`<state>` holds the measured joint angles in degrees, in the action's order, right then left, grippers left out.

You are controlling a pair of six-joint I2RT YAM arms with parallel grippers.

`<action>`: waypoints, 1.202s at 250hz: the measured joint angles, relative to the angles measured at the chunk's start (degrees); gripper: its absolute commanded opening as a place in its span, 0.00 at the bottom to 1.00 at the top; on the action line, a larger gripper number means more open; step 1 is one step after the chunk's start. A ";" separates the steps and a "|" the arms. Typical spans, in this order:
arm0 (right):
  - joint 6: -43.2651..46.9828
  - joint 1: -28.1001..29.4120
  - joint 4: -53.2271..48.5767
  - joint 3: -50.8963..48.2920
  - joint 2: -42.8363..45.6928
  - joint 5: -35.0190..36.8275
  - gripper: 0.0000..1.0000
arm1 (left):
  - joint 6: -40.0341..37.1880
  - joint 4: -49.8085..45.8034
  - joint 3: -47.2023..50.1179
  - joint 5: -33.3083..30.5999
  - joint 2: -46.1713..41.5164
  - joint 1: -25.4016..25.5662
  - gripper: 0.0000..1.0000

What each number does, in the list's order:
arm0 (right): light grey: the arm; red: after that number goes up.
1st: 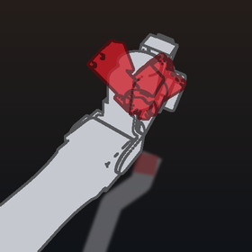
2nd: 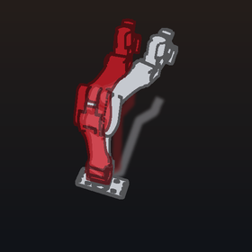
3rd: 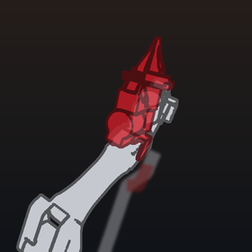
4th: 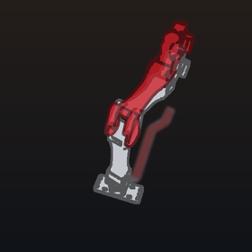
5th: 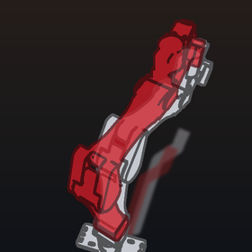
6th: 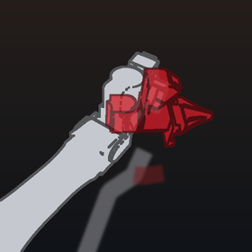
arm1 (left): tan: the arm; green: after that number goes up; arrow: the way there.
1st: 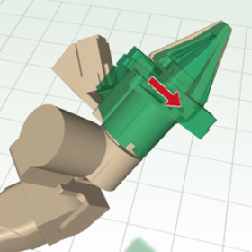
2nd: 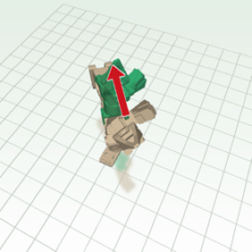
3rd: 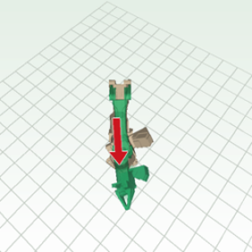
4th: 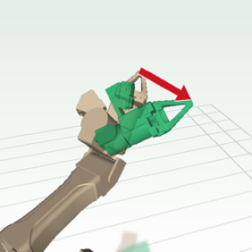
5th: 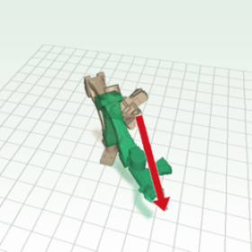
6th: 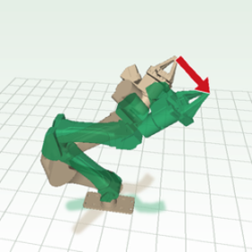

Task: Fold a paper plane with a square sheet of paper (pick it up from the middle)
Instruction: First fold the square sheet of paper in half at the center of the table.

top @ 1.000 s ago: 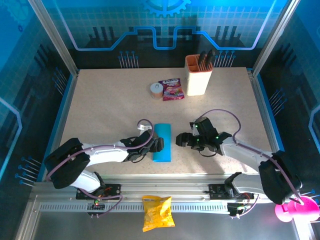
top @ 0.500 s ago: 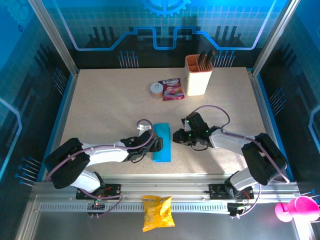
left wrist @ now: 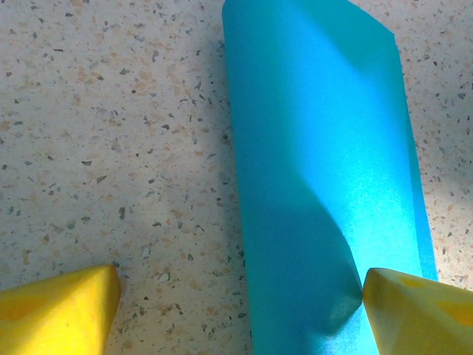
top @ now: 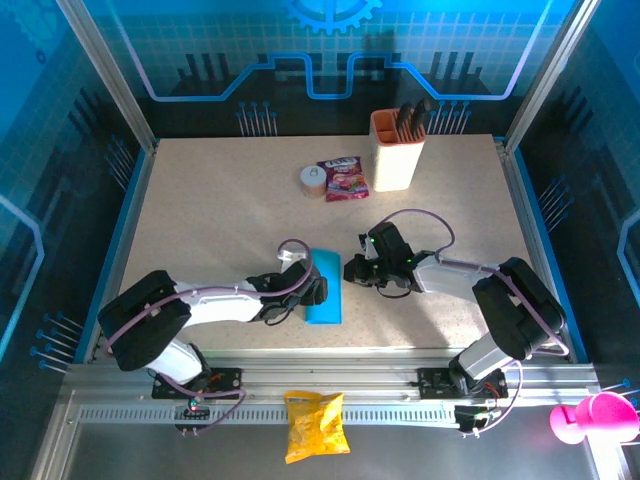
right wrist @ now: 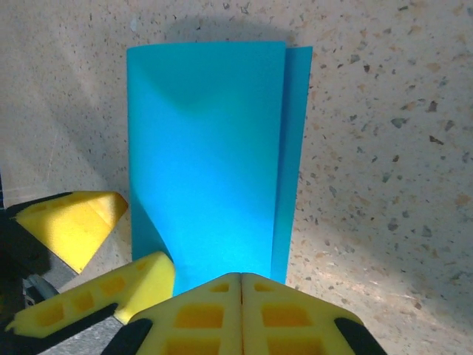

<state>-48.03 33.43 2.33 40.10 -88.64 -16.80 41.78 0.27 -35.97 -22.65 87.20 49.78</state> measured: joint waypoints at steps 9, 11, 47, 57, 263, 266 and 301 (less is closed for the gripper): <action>-0.02 0.00 0.17 0.00 0.00 0.02 0.04 | -0.11 0.00 0.00 0.02 0.11 0.00 0.86; -0.02 0.00 0.22 0.00 0.00 0.02 0.04 | -0.15 0.00 0.00 0.02 0.15 0.00 0.86; -0.02 0.00 0.74 0.00 0.00 0.02 0.02 | -0.22 0.00 0.00 0.46 0.42 0.00 0.86; -0.02 0.02 1.03 -0.02 0.00 0.00 0.01 | -0.22 0.00 0.00 0.55 0.52 0.02 0.86; -1.79 -0.17 4.59 -2.93 -1.14 0.46 0.00 | -0.44 0.02 -1.18 0.66 1.75 0.02 0.86; -1.90 -0.26 4.61 -3.10 -1.03 0.55 0.00 | -0.44 0.02 -1.18 0.66 1.75 0.00 0.86; -3.17 -1.70 4.48 -5.53 1.22 2.25 0.00 | -1.31 0.00 -1.18 0.79 1.75 0.00 0.86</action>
<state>-51.20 31.73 6.81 34.57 -87.42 -14.55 40.47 0.27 -37.15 -21.87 88.95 49.78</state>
